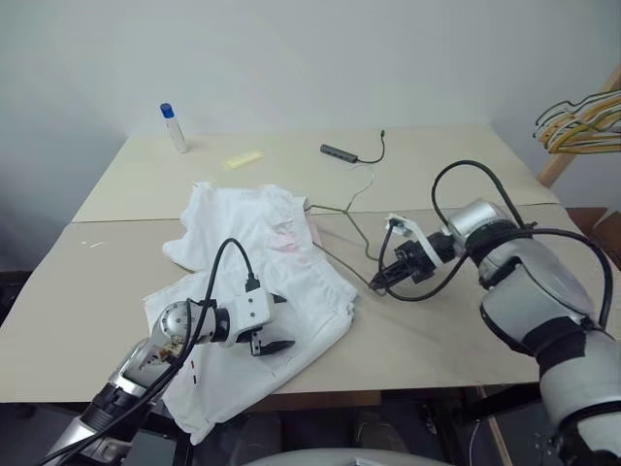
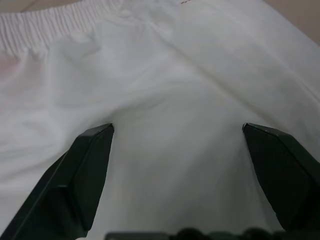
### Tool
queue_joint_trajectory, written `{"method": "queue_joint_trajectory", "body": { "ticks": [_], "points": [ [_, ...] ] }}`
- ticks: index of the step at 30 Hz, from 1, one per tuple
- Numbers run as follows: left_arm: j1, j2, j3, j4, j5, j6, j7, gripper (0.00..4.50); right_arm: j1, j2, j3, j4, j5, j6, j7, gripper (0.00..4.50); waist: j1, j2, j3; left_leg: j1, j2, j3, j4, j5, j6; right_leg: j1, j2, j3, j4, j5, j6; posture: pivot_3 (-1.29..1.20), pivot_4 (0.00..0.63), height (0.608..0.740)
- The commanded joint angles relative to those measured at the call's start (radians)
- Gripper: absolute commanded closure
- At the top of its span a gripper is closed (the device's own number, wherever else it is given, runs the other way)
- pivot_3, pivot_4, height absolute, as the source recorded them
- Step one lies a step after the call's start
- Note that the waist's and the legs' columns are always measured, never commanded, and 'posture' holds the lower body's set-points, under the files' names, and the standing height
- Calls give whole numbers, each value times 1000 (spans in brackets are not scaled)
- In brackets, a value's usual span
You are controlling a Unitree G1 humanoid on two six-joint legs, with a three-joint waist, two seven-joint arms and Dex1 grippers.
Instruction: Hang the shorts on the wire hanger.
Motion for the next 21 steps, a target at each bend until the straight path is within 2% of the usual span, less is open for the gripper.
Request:
{"method": "queue_joint_trajectory", "body": {
  "ticks": [1,5,9,12,14,18,21],
  "points": [
    [25,3,-38,45,56,25,9,27,-51,-7,-163,42,-70,-39,33,4500,4,0,0,0,0,0,0,0,0,0,0,0,0,0,0,181,0,740],
    [31,-6,-22,49,59,3,40,27,-32,-17,-281,33,-142,-86,25,4500,5,0,0,0,0,0,0,0,0,0,0,0,0,0,0,172,0,740],
    [18,-59,52,66,24,-71,112,27,23,-14,-374,-16,-197,-178,-14,4500,5,-1,0,0,0,0,0,0,0,0,0,0,0,0,0,145,0,740],
    [8,-78,179,-2,-120,-32,100,27,72,-7,-461,-74,-207,-251,-76,4500,-1,-2,1,-1,0,0,0,0,0,-1,0,0,0,0,-1,126,0,740],
    [2,-26,261,-47,-199,14,51,27,99,-7,-515,-124,-206,-282,-102,4500,-6,-3,1,-4,0,-1,0,0,0,-4,0,0,0,4,-6,112,0,740],
    [-19,108,357,-38,-241,29,-40,27,128,0,-565,-199,-233,-323,-131,4500,-30,-3,1,-14,0,0,0,1,-1,-16,0,0,3,5,-8,96,0,740],
    [-79,142,421,-10,-287,23,-66,27,142,9,-581,-256,-252,-341,-137,4500,-36,-3,2,-15,0,0,1,1,-1,-17,0,0,5,5,-8,93,0,740]
  ]
}}
